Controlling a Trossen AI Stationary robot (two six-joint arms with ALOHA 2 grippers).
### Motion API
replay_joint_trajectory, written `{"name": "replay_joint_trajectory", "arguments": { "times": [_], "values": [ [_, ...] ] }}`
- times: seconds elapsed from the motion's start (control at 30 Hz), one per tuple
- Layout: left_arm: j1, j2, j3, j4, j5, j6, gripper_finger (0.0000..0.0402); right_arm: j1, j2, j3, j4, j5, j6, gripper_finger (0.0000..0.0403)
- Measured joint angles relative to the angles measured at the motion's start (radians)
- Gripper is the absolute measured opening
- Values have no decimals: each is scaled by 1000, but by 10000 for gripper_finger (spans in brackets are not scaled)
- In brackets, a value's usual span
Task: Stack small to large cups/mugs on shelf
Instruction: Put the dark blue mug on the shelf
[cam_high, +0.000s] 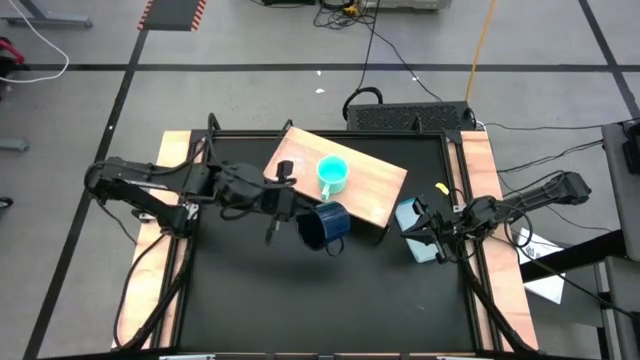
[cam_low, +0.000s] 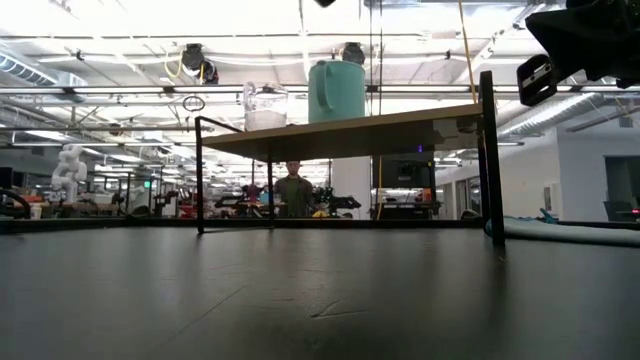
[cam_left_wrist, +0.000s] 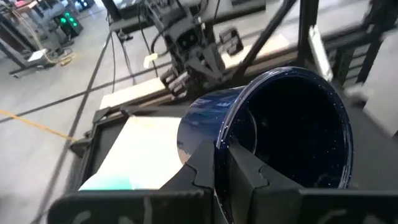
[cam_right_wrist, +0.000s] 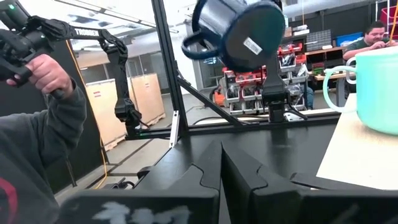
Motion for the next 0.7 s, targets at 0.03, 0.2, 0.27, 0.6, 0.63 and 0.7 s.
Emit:
{"name": "replay_joint_trajectory", "arguments": {
  "times": [0.03,0.2,0.27,0.6,0.63,0.7],
  "values": [
    [12,6,1,15,24,-14,17,0,0,0,0,0,0,0],
    [72,39,3,34,126,-77,17,0,0,0,0,0,-8,0],
    [89,58,17,32,154,-89,17,0,0,0,0,0,-20,0],
    [143,208,256,-70,226,-56,17,0,1,0,-1,0,-21,0],
    [149,225,288,-81,226,-51,17,0,1,0,-1,0,-21,0],
    [162,262,350,-127,233,-38,17,0,0,0,-1,0,-20,0]
  ]
}}
